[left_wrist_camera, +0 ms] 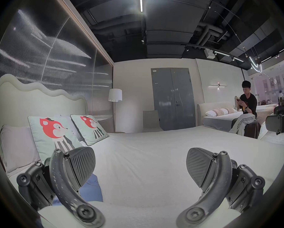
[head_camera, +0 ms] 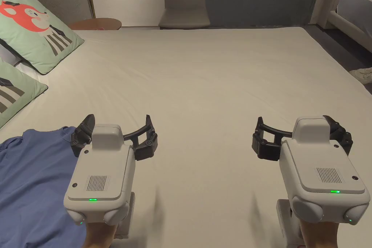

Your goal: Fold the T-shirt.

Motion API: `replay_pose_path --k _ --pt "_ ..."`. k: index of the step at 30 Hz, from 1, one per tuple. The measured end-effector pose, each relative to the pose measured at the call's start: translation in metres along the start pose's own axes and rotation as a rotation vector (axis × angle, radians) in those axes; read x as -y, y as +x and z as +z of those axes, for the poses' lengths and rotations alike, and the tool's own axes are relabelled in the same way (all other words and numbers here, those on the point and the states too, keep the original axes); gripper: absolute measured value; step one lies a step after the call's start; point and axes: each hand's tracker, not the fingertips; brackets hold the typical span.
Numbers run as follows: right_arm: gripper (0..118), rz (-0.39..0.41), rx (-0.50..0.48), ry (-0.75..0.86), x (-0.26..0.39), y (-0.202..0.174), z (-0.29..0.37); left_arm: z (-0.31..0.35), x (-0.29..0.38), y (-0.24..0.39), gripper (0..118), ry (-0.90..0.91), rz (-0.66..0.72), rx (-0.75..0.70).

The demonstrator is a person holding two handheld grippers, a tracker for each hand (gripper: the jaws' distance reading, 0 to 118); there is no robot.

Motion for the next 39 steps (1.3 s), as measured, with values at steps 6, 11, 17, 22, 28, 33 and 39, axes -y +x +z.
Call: replay_pose_path --k 6,11,17,22,28,33,39 --pt "118 0.009 0.003 0.002 0.0039 0.0008 -0.0012 -0.0003 -0.0006 0.0005 111 0.003 -0.001 0.002" --pt "118 0.009 0.002 0.003 0.0027 0.0008 0.0006 -0.0004 -0.0004 0.0011 111 0.004 0.000 0.005" --pt "118 0.006 0.004 0.004 -0.0005 0.0007 0.0028 -0.0005 -0.0002 0.0011 111 0.004 -0.003 0.007" --pt "118 0.012 0.003 0.008 -0.0006 0.0004 0.0021 -0.0005 -0.0001 0.0001 111 0.005 0.001 0.004" --pt "118 0.019 0.002 0.008 -0.0015 -0.0009 0.0033 -0.0001 0.0005 -0.0010 111 0.002 -0.003 0.003" --pt "118 0.016 0.003 0.009 -0.0038 -0.0008 0.0049 0.0005 0.0009 -0.0019 111 0.001 -0.004 0.001" --pt "118 0.012 0.005 0.008 -0.0047 -0.0002 0.0041 0.0005 0.0000 -0.0015 110 0.001 -0.007 0.006"
